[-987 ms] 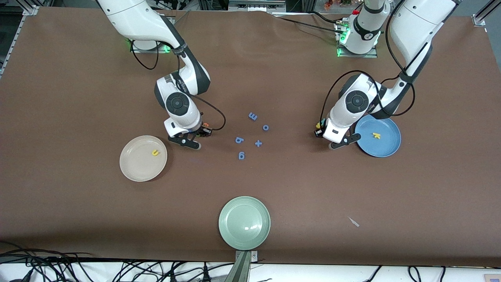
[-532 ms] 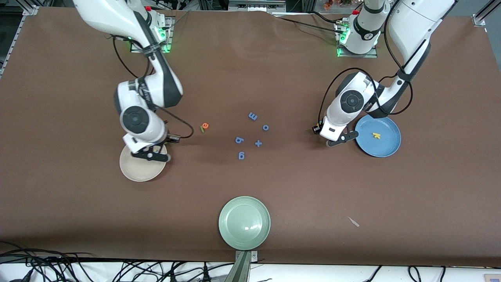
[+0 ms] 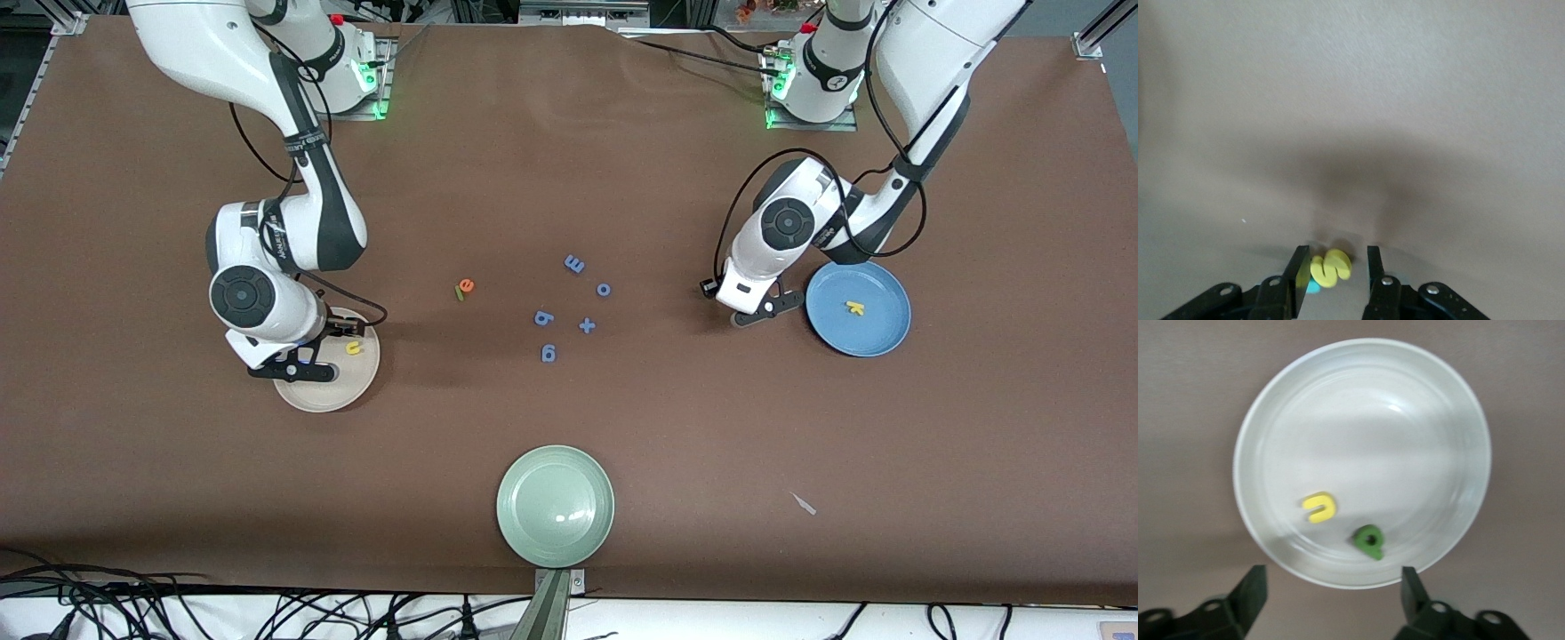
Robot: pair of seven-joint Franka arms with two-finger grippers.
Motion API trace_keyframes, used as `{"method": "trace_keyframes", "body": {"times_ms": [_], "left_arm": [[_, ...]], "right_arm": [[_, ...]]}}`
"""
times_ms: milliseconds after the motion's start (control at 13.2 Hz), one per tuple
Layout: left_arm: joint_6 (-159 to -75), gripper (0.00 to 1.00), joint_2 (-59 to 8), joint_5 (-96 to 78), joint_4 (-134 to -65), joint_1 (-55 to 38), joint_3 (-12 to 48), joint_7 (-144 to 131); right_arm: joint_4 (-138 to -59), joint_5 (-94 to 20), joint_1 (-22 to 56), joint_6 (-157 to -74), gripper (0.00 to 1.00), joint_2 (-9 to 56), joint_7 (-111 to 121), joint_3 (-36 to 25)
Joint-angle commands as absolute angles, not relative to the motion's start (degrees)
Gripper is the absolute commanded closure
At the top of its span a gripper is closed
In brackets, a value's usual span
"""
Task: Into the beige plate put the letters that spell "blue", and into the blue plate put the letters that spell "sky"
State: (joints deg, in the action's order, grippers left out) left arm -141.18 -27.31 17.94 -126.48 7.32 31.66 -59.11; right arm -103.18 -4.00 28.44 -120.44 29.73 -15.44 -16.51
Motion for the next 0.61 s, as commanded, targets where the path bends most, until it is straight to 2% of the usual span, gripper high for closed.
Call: {"method": "trace_keyframes", "body": {"times_ms": [0,152,532], "left_arm": [[-140.4,0.58,-25.1,19.5,-128.0,7.6,32.5,-60.4],[-140.3,0.6,-25.1,19.6,-127.7,8.2,32.5,-57.0],[-136.9,0.6,-24.6,19.9,-126.9,8.4,32.6,-36.8]], "right_arm": [[-103.3,-8.4,30.0,-120.2,0.03,29.1,-23.5,-13.6],[-103.9,-9.0,30.9,-122.5,0.03,29.4,-35.4,-8.8],[-109.4,-9.0,36.1,-131.4,0.03,29.6,-46.5,-7.7]]}}
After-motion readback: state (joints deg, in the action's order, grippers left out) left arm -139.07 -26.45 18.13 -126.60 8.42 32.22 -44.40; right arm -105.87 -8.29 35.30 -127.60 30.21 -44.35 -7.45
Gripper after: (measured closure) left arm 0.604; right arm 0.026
